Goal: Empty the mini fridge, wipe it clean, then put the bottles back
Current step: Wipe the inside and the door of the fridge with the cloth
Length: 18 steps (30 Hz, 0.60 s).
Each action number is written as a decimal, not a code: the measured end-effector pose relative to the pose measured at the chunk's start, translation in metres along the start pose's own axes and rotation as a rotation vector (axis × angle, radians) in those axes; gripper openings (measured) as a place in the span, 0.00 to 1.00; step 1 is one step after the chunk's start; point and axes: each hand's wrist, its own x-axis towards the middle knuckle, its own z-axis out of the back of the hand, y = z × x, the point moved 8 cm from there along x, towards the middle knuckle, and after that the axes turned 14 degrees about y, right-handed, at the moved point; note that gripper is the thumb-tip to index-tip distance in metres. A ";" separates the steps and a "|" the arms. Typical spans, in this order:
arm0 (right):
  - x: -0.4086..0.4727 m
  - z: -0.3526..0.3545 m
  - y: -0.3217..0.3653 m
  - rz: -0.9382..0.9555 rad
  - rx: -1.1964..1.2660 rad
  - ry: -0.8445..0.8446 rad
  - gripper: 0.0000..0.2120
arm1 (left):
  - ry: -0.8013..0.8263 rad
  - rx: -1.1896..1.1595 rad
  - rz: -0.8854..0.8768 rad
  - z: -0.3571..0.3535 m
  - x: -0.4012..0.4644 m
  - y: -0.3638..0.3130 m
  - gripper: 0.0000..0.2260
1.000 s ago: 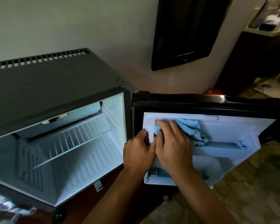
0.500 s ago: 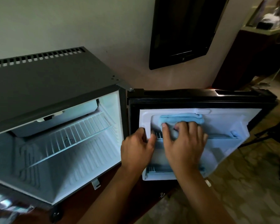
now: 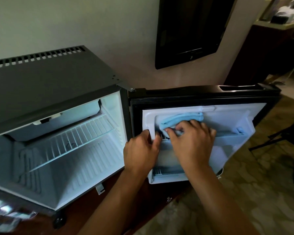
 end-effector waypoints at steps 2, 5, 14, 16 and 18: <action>0.003 0.000 -0.015 -0.050 0.010 0.033 0.13 | 0.005 0.019 -0.015 0.000 0.000 -0.002 0.20; 0.006 0.004 -0.034 -0.113 0.027 0.051 0.13 | -0.009 0.028 -0.027 0.003 -0.001 -0.005 0.20; 0.004 -0.001 -0.008 -0.045 -0.159 0.197 0.11 | -0.025 -0.028 -0.053 0.003 -0.001 -0.003 0.20; 0.002 -0.007 0.006 0.003 -0.210 0.242 0.12 | -0.029 -0.032 -0.057 0.003 -0.001 -0.004 0.20; 0.003 -0.009 0.014 0.013 -0.236 0.271 0.14 | -0.025 -0.021 -0.056 0.003 0.000 -0.004 0.21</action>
